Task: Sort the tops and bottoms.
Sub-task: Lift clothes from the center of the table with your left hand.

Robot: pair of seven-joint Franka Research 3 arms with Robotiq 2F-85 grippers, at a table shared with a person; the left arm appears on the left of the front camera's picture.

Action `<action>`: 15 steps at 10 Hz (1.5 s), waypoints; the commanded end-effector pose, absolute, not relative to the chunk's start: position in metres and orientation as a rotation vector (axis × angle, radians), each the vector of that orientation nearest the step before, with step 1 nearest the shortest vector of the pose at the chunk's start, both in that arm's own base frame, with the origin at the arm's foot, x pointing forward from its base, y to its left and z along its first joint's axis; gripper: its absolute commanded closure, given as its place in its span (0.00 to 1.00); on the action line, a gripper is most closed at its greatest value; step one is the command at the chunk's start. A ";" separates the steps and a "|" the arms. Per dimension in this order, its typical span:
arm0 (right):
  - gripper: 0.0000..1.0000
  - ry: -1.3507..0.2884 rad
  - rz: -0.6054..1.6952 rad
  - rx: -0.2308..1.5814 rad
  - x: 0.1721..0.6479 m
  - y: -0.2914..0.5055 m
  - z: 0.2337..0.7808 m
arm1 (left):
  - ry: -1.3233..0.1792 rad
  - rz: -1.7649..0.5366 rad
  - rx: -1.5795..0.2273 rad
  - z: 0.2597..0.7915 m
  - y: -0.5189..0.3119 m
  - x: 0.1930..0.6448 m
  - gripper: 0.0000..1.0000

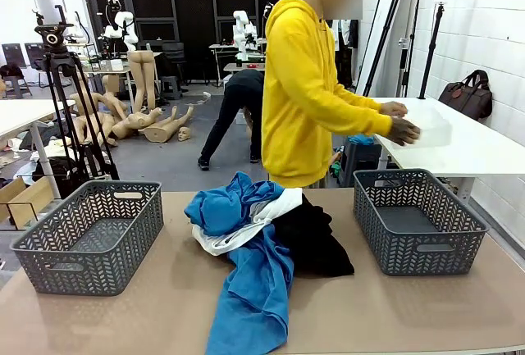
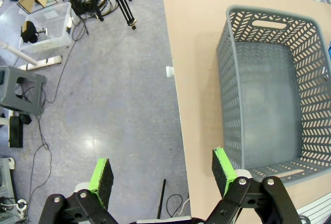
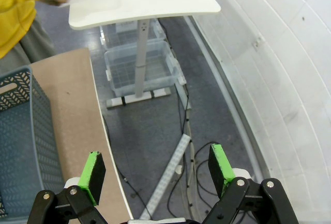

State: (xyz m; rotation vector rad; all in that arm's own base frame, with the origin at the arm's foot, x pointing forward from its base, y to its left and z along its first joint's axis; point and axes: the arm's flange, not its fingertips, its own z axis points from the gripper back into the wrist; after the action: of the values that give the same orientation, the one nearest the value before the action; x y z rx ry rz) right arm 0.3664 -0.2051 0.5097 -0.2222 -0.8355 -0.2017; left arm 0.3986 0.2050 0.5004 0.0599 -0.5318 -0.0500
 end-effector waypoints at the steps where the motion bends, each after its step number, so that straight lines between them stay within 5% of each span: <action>1: 0.00 -0.826 -0.193 -0.228 0.365 -0.206 0.510 | -0.524 -0.056 0.074 0.500 0.209 0.398 0.00; 15: 0.00 -0.826 -0.193 -0.228 0.365 -0.206 0.510 | -0.524 -0.056 0.074 0.500 0.209 0.398 0.00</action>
State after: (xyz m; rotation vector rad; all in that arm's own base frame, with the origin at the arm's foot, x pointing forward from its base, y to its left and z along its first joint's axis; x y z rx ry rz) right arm 0.3664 -0.2051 0.5097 -0.2222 -0.8355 -0.2017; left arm 0.3986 0.2050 0.5004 0.0599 -0.5318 -0.0500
